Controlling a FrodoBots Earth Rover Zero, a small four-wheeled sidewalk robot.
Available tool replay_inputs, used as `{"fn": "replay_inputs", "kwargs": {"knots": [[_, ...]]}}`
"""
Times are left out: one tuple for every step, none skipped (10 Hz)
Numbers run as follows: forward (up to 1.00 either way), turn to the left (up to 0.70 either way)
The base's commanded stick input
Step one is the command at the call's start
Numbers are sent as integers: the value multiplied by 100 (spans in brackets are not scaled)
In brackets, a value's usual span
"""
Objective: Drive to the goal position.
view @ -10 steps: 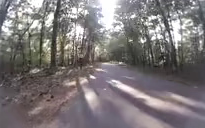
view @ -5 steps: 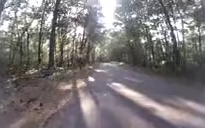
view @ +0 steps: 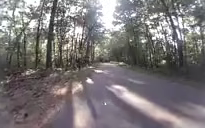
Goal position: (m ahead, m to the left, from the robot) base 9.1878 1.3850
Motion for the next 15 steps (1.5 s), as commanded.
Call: {"fn": "replay_inputs", "kwargs": {"knots": [[70,-1],[70,-1],[70,-1],[70,-1],[70,-1],[70,-1],[70,-1],[70,-1],[70,-1],[70,-1],[70,-1],[70,-1],[70,-1],[70,-1],[70,-1]]}}
